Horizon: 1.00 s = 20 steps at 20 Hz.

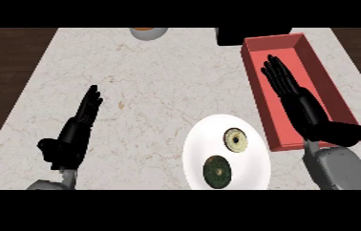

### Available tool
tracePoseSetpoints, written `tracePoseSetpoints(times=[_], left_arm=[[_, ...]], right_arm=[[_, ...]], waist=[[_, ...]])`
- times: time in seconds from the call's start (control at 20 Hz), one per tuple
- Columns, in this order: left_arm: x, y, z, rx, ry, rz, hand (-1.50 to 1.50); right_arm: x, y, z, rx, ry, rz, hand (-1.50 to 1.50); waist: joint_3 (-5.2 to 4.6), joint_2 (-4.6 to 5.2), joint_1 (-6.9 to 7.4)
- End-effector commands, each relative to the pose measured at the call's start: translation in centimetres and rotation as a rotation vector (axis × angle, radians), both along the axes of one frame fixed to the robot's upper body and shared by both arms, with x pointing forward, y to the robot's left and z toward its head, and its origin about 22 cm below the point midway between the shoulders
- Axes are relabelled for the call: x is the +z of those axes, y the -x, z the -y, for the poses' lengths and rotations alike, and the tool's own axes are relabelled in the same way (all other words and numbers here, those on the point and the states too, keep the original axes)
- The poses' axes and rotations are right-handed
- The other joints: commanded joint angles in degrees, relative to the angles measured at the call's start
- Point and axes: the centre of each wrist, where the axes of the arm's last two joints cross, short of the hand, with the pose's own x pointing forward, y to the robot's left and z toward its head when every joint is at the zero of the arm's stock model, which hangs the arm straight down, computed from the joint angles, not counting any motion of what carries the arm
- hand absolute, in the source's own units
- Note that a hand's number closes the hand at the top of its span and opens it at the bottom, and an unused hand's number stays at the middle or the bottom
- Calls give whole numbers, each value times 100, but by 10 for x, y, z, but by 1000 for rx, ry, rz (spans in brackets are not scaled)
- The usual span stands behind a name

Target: Pick the squash from the plate and place it in the cardboard box

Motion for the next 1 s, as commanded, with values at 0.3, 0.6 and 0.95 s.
tracePoseSetpoints(times=[0.3, 0.6, 0.95], left_arm=[[13, 0, -26, 194, 89, 19, 0], [31, -3, -37, 190, 159, -18, 0], [36, -12, -20, 114, 176, -9, 0]], right_arm=[[-86, 116, 132, -821, 395, -295, 150], [-119, 198, 60, -1234, 262, -142, -150], [-79, 269, 32, -1024, 510, -287, -150]], waist=[[-472, 224, -783], [-348, 64, -431], [-371, 187, -69]])
